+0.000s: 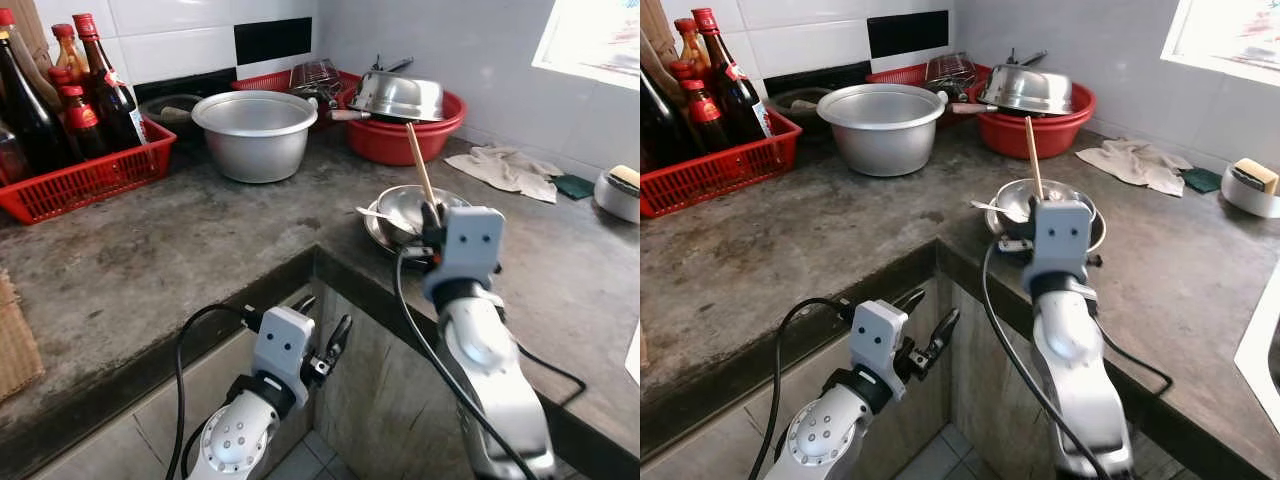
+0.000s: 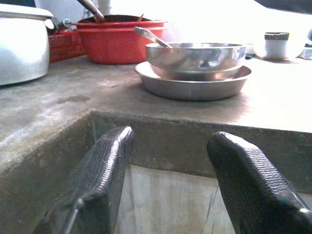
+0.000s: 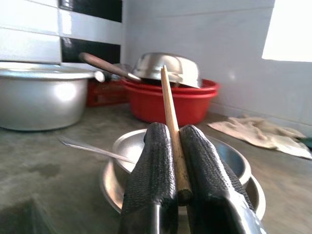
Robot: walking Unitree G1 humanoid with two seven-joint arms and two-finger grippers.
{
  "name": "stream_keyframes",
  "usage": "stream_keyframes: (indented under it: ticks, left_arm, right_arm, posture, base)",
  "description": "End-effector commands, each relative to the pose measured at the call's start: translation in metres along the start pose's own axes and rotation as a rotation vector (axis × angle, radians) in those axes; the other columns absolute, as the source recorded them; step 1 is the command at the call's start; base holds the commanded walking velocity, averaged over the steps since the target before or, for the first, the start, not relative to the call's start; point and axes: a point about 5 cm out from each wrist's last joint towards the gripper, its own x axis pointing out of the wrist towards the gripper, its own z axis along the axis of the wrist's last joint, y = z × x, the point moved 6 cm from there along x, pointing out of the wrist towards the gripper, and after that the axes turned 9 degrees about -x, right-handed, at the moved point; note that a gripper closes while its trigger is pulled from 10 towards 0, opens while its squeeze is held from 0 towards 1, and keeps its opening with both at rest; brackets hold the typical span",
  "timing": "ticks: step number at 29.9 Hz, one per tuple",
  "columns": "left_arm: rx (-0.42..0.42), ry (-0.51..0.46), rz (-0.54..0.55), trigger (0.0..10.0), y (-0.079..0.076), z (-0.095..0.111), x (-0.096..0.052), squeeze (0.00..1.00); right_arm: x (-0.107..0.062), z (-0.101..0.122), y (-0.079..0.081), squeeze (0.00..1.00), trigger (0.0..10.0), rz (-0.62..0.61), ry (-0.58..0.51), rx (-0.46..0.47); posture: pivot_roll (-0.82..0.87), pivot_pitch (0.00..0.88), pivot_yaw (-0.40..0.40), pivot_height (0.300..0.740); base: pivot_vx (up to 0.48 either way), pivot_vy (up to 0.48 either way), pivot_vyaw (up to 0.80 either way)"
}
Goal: Kitchen organization
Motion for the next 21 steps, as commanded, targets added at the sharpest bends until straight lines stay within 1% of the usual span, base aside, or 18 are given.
stream_keyframes:
  ticks: [1,5,6,8,11,13,18,21]
  left_arm:
    - [0.001,-0.02,-0.009,10.0,-0.002,0.006,0.0,0.0]
    - [0.003,-0.029,-0.01,10.0,-0.002,0.008,0.0,0.0]
    - [0.003,-0.029,-0.01,10.0,-0.002,0.008,0.0,0.0]
    - [0.001,-0.04,-0.008,10.0,-0.002,0.012,0.0,0.0]
    - [0.0,-0.048,-0.017,10.0,-0.003,0.015,-0.001,0.0]
    - [-0.001,-0.051,-0.023,10.0,-0.004,0.016,-0.001,0.0]
    - [-0.006,-0.053,-0.027,10.0,-0.005,0.016,0.0,0.0]
    - [-0.01,-0.053,-0.031,10.0,-0.006,0.016,0.001,0.0]
  right_arm:
    - [-0.007,0.011,-0.008,0.0,10.0,-0.013,-0.038,0.007]
    - [-0.016,0.008,-0.015,0.0,10.0,-0.028,-0.028,-0.005]
    - [-0.016,0.008,-0.015,0.0,10.0,-0.028,-0.028,-0.005]
    - [-0.023,0.004,-0.019,0.0,10.0,-0.024,-0.017,-0.023]
    - [-0.03,0.0,-0.021,0.0,10.0,-0.013,-0.003,-0.036]
    - [-0.032,0.0,-0.022,0.0,10.0,-0.012,0.003,-0.034]
    - [-0.029,0.002,-0.021,0.0,10.0,-0.022,-0.002,-0.021]
    - [-0.027,0.002,-0.019,0.0,10.0,-0.024,-0.002,-0.012]
  posture:
    - [0.08,0.011,-0.044,0.74]
    - [0.07,0.009,-0.039,0.74]
    - [0.07,0.009,-0.039,0.74]
    - [0.07,0.01,-0.034,0.74]
    - [0.07,0.008,-0.028,0.74]
    - [0.07,0.006,-0.024,0.74]
    - [0.07,0.005,-0.023,0.74]
    - [0.07,0.004,-0.025,0.74]
  base:
    - [0.0,0.0,0.0]
    - [0.0,0.0,0.0]
    - [0.0,0.0,0.0]
    - [0.0,0.0,-0.26]
    - [0.0,0.0,-0.8]
    - [0.0,0.0,-0.8]
    - [0.0,0.0,-0.8]
    - [-0.296,0.0,-0.8]
